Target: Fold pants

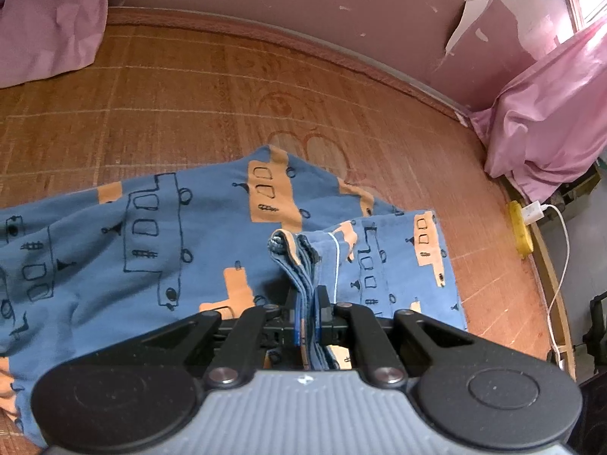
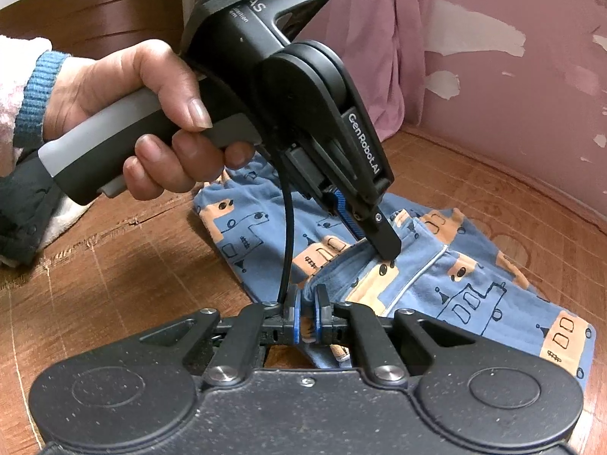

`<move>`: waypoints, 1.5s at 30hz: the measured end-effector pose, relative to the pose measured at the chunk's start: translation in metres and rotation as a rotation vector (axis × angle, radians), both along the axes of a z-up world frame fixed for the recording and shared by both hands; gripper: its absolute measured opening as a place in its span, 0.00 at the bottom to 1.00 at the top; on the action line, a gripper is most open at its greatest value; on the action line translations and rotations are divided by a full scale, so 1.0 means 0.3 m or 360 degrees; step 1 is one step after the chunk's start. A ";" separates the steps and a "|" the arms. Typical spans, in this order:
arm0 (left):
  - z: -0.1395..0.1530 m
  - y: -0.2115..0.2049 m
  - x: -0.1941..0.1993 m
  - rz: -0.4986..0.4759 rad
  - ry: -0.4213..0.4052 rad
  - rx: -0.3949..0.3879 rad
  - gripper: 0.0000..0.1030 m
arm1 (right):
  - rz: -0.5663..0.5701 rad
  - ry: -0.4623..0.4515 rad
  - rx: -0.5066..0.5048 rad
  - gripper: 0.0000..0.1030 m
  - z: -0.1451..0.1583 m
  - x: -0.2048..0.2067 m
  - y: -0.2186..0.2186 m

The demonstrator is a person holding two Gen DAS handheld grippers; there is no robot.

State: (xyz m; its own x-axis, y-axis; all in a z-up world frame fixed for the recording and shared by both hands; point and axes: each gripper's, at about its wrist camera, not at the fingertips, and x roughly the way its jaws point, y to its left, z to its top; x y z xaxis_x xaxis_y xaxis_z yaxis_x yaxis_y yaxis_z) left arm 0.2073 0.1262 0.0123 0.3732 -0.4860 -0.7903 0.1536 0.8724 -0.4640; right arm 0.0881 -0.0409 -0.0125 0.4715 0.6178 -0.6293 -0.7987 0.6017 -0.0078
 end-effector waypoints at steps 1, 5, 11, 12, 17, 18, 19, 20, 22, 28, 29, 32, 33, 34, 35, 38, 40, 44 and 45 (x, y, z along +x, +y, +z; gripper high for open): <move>-0.005 0.001 0.002 -0.0001 0.0008 0.0012 0.07 | 0.0009 0.0006 -0.0010 0.07 -0.005 0.002 0.006; -0.032 0.012 0.009 0.0008 0.0040 0.0038 0.07 | 0.0055 0.0009 -0.0064 0.07 -0.021 0.009 0.031; -0.035 0.019 0.005 0.0025 0.0036 0.0074 0.19 | 0.0111 0.0005 -0.0059 0.20 -0.021 0.008 0.021; -0.026 0.021 -0.002 0.0038 0.0022 0.0103 0.24 | 0.0100 0.0005 -0.0034 0.32 -0.012 0.006 0.002; 0.041 0.010 -0.075 0.0157 -0.0174 0.0289 0.61 | -0.0150 -0.0217 0.0006 0.86 0.043 -0.005 -0.193; 0.055 -0.006 -0.102 0.0197 -0.0253 0.0328 0.72 | -0.0272 -0.0322 -0.0060 0.94 0.041 0.004 -0.234; 0.062 -0.027 -0.126 0.0230 -0.0330 0.0357 0.77 | -0.0390 -0.0425 -0.0134 0.97 0.033 0.019 -0.268; 0.066 -0.054 -0.151 0.0256 -0.0414 0.0385 0.83 | -0.0492 -0.0503 -0.0207 0.98 0.022 0.040 -0.293; 0.053 -0.119 -0.186 0.0306 -0.0544 0.0451 0.85 | -0.0661 -0.0614 -0.0349 0.98 -0.008 0.102 -0.328; -0.055 -0.303 -0.147 0.0279 -0.0585 0.0848 0.85 | -0.0759 -0.0611 -0.0426 0.98 -0.092 0.265 -0.320; -0.071 -0.308 -0.139 0.0293 -0.0583 0.0910 0.85 | -0.0751 -0.0603 -0.0493 0.98 -0.118 0.286 -0.306; -0.104 -0.283 -0.142 0.0324 -0.0585 0.0900 0.91 | -0.0783 -0.0652 -0.0551 0.99 -0.152 0.296 -0.309; -0.109 -0.269 -0.147 0.0332 -0.0584 0.0881 0.93 | -0.0804 -0.0655 -0.0551 0.99 -0.155 0.299 -0.317; -0.114 -0.255 -0.149 0.0330 -0.0583 0.0861 0.93 | -0.0816 -0.0664 -0.0559 0.99 -0.155 0.297 -0.322; -0.114 -0.241 -0.153 0.0330 -0.0583 0.0835 0.94 | -0.0822 -0.0674 -0.0577 0.99 -0.154 0.296 -0.323; -0.090 -0.207 -0.184 0.0356 -0.0600 0.0770 0.93 | -0.0840 -0.0735 -0.0642 0.97 -0.132 0.259 -0.327; -0.070 -0.197 -0.212 0.0376 -0.0664 0.0770 0.93 | -0.0849 -0.0763 -0.0610 0.97 -0.104 0.204 -0.332; -0.059 -0.182 -0.258 0.0295 -0.0723 0.0781 0.94 | -0.0638 -0.0742 -0.0653 0.97 -0.118 0.055 -0.308; -0.070 -0.184 -0.263 0.0275 -0.0689 0.0814 0.94 | -0.0593 -0.0765 -0.0695 0.97 -0.138 0.028 -0.301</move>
